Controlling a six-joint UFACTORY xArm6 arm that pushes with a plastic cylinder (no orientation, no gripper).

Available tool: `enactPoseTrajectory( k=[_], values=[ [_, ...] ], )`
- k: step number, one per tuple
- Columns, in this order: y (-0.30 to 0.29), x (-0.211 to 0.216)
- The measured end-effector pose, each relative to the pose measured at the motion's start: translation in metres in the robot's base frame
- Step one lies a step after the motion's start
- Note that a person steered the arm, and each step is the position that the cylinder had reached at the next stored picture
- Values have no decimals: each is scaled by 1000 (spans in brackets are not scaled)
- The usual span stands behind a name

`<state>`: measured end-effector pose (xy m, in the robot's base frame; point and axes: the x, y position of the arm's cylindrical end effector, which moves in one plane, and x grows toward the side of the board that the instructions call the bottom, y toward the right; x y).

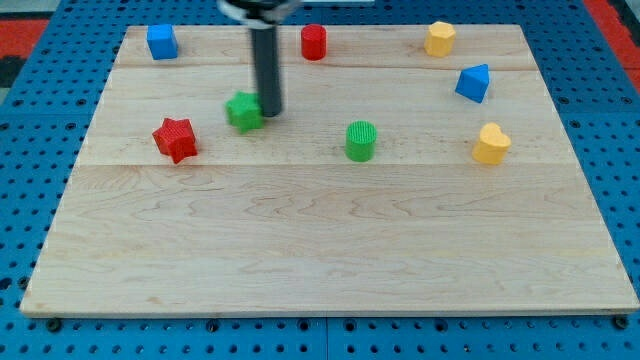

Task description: Push the red star towards bottom

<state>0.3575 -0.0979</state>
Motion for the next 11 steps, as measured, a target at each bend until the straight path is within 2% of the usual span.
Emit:
enactPoseTrajectory(
  k=[2,3,5,9,10,11],
  values=[
    [-96,-4],
    [-93,3],
    [-54,87],
    [-32,83],
    [-1,87],
    [61,94]
  ],
)
